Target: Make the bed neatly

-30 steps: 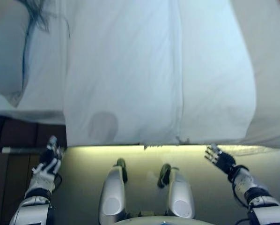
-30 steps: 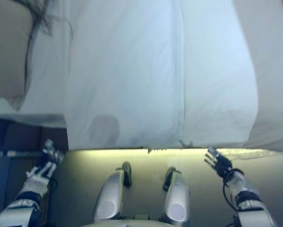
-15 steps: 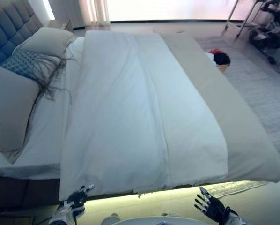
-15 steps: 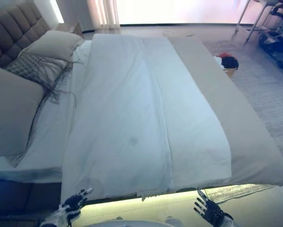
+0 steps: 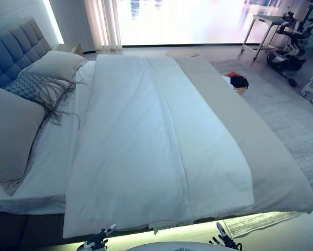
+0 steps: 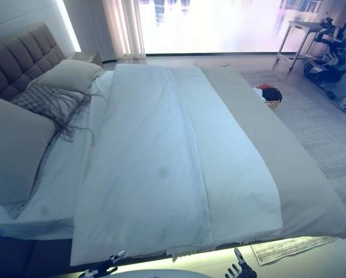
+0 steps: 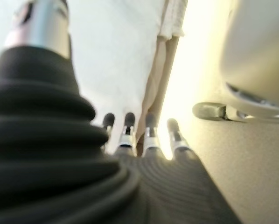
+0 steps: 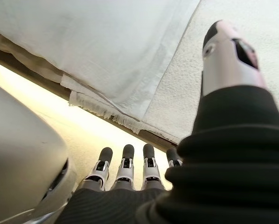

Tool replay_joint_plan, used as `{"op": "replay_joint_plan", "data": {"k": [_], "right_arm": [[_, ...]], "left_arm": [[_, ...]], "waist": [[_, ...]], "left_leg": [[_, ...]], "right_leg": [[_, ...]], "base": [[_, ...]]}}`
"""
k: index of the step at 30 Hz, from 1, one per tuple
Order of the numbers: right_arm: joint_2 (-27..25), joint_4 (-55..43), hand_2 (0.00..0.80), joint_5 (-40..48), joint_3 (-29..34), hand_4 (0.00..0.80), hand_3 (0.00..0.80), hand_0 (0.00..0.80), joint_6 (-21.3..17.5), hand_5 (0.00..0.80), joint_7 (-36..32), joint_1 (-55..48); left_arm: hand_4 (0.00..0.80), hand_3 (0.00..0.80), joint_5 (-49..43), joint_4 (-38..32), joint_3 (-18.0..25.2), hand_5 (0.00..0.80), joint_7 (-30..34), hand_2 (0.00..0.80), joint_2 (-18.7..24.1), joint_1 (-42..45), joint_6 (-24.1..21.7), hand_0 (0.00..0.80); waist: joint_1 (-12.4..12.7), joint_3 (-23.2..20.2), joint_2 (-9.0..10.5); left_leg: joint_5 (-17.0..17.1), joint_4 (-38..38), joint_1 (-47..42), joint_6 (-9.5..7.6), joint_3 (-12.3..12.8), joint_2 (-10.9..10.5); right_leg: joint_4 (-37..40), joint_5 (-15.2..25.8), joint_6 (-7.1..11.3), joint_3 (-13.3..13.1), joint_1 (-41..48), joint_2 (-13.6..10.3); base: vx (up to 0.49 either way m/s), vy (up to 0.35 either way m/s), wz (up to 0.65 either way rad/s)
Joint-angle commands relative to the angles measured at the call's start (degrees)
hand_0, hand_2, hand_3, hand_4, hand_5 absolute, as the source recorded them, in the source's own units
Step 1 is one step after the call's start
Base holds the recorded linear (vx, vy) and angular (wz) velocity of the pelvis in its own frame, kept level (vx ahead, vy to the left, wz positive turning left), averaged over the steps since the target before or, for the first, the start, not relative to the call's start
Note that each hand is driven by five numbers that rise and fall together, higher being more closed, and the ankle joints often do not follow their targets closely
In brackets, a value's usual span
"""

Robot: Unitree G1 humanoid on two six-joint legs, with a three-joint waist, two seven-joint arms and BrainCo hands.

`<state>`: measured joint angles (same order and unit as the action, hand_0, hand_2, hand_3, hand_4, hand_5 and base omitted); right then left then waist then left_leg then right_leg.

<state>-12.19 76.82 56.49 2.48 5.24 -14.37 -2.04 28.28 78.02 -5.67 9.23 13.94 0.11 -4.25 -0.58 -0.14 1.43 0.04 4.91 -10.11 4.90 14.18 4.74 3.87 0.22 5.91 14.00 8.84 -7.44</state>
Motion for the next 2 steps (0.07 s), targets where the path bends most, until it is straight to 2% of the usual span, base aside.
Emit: {"op": "replay_joint_plan", "data": {"k": [1, 2], "right_arm": [[0.16, 3.70, 0.000, 1.70, 0.99, 0.000, 0.000, 0.000, -1.93, 0.000, -0.35, 4.79], [0.05, 3.63, 0.000, 1.69, 0.88, 0.000, 0.000, 0.000, -1.77, 0.000, -0.24, 4.77]], "left_arm": [[0.000, 0.000, 1.03, 3.51, 1.13, 0.000, 0.76, 0.000, -0.57, -3.94, 0.47, 0.000], [0.000, 0.000, 0.90, 3.52, 1.04, 0.000, 0.31, 0.000, -0.58, -3.83, -0.02, 0.000]], "waist": [[0.51, 1.22, -0.61], [0.56, 1.17, -0.65]], "left_leg": [[-0.74, 0.09, 0.80, -1.50, -1.44, -0.39], [-0.80, 0.09, 0.70, -1.51, -1.56, -0.38]], "right_leg": [[0.63, 3.50, 1.43, 0.38, -0.64, -1.25], [0.69, 3.44, 1.42, 0.37, -0.50, -1.20]], "base": [[0.000, 0.000, 0.00], [0.000, 0.000, 0.00]]}}
